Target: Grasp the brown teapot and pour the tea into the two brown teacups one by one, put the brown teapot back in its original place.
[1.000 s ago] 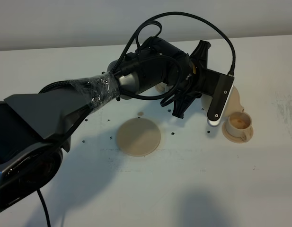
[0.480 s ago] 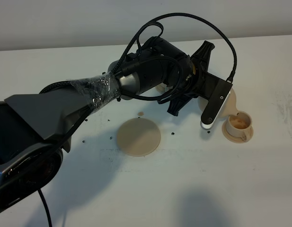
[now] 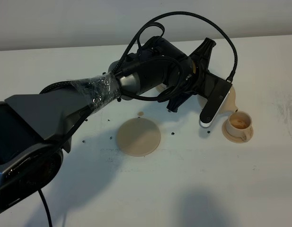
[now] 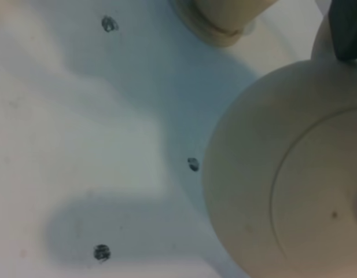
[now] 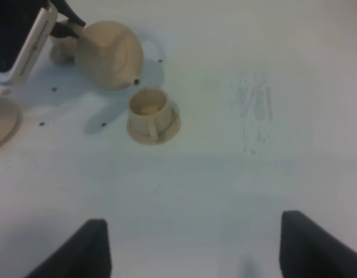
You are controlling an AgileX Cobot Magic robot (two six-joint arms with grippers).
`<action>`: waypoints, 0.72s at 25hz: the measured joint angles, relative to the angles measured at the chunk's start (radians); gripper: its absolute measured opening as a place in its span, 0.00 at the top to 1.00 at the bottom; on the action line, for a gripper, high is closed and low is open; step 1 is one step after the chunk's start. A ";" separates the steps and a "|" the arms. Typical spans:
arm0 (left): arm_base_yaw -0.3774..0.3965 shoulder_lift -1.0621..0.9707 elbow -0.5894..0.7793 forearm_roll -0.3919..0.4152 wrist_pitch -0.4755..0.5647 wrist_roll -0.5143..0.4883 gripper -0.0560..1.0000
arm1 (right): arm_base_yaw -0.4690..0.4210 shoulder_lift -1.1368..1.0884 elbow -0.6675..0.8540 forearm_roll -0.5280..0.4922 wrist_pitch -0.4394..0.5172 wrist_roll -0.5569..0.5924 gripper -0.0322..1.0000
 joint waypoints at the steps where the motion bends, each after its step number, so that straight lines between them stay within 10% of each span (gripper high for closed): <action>1: -0.001 0.000 0.000 0.000 -0.009 0.000 0.86 | 0.000 0.000 0.000 0.000 0.000 0.000 0.39; 18: -0.021 0.000 0.000 0.049 -0.044 0.011 0.86 | 0.000 0.000 0.000 0.000 0.000 0.000 0.39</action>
